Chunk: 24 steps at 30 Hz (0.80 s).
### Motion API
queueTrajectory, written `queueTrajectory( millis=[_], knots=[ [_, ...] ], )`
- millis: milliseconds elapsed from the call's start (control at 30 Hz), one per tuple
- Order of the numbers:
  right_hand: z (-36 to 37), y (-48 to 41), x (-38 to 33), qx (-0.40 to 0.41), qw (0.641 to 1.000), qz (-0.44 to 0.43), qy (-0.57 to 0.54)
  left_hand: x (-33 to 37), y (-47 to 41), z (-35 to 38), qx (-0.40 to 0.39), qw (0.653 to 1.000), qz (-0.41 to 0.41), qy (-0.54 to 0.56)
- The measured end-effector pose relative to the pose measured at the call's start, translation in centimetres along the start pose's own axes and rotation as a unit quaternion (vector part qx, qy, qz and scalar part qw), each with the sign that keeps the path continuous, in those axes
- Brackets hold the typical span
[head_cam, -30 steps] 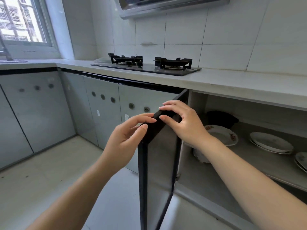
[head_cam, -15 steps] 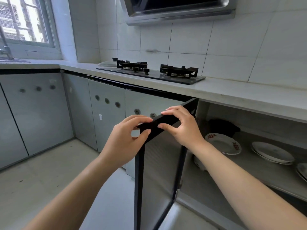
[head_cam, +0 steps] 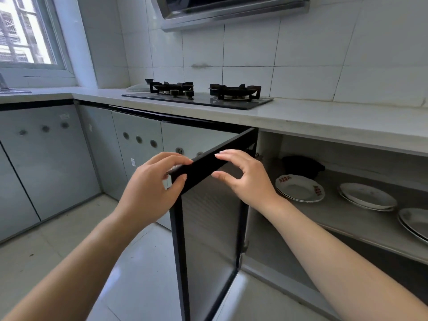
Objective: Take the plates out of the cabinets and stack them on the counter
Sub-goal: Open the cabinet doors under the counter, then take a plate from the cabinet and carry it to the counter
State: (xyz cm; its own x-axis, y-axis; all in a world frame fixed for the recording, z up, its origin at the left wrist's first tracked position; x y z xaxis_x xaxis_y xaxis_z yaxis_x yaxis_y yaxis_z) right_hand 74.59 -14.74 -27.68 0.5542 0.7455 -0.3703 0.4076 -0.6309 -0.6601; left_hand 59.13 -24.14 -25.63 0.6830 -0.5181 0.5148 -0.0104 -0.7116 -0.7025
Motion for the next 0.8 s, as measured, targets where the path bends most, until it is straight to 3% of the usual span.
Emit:
queueTrajectory(
  millis=[200,367,633,800],
  knots=[
    [-3.4,4.3,3.9,-0.008,1.0,0.02,-0.02,3.5,-0.2,0.4,0.045,0.996,0.001,-0.076],
    [-6.6,9.0,7.8,-0.025,0.998,0.051,-0.022,7.7,-0.2,5.1,0.025,0.994,0.022,-0.101],
    [-12.5,19.7,16.4,-0.131,0.98,0.142,0.041,12.0,2.1,22.0,-0.134,0.988,0.015,-0.079],
    [-17.4,26.4,21.2,-0.143,0.964,0.203,0.096,15.6,4.8,32.9,-0.241,0.969,0.028,-0.04]
  ],
)
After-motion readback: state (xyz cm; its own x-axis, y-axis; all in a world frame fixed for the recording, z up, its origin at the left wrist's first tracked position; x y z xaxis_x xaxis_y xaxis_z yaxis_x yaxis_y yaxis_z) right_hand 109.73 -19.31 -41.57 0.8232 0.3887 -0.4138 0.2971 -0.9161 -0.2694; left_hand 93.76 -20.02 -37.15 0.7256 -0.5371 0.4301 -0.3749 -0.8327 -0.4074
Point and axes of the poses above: each hand's wrist, its own y-axis away from the middle knuckle, its own z-axis out of the palm, x = y × z, the point moved 9 cm from there along -y, towards the middle knuckle, and after that the axes turned 11 degrees about y, right-handed, at the moved point
